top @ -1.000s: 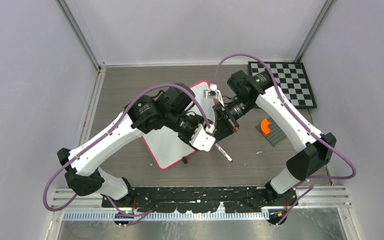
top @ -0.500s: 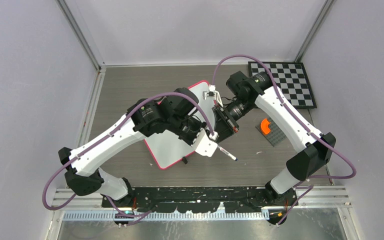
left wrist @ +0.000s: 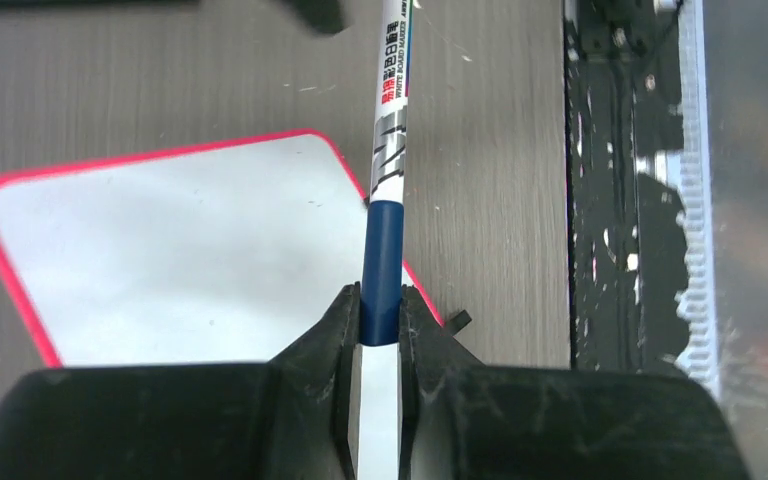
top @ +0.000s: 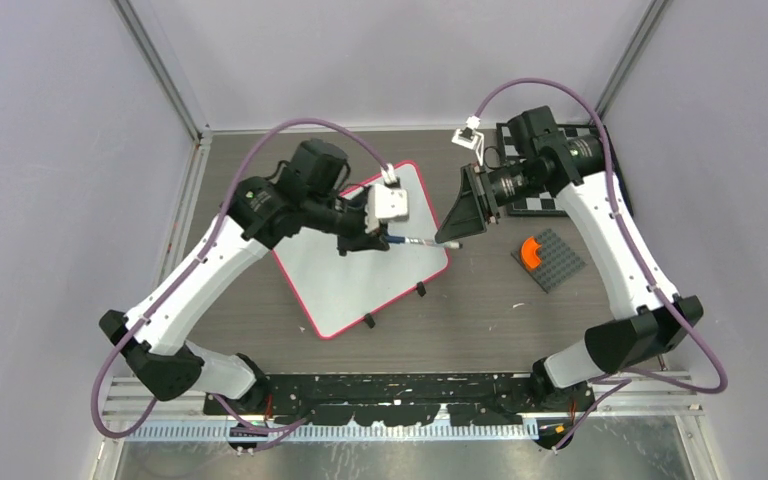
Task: Write a sentence on the whiteboard
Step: Open the whiteboard marker at the center of the board.
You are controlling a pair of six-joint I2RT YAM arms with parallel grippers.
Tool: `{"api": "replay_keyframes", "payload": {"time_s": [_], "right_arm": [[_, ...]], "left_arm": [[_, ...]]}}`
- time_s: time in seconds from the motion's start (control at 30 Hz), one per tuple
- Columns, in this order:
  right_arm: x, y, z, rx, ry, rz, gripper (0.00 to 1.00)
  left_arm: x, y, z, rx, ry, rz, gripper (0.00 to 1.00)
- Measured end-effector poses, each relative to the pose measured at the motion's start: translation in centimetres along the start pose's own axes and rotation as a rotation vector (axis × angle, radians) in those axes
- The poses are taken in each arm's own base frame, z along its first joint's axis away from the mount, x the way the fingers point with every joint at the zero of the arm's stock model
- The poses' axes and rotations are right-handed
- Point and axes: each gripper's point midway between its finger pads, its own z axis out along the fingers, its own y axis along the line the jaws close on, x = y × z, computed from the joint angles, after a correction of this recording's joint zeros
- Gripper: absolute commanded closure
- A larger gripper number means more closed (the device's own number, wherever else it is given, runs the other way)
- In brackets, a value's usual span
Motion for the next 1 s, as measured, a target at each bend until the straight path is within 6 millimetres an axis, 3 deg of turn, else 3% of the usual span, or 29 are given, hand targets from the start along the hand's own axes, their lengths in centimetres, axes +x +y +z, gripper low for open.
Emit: {"api": "replay_keyframes", "payload": {"time_s": [0.13,0.3,0.43,0.6,1.0], "right_arm": [[-1.1,0.7,-0.8,0.053,-0.090,-0.020,0.17],[-2.2,1.5,-1.0,0.065,-0.167,-0.005,0.23],[-2.3,0.4,-0.4,0.064,-0.179,0.069,0.25],[-2.1,-0.3,0.2,0.062,-0.177,0.132,0.34],[-1.5,0.7,1.3,0.031,-0.139,0.104,0.55]], "left_arm": [[-0.3,1.9,-1.9,-0.065,-0.083,-0.169,1.00],[-1.8,1.5,-2.9,-0.061,-0.166,-0.276,1.00],[-2.6,1.9,-3.3,-0.073,-0.215,-0.333,1.00],[-2.8,2.6,-3.3,-0.089,-0.241,-0.382,1.00],[-2.8,2.4,-1.5,0.011,-0.247,-0.423,1.00]]}}
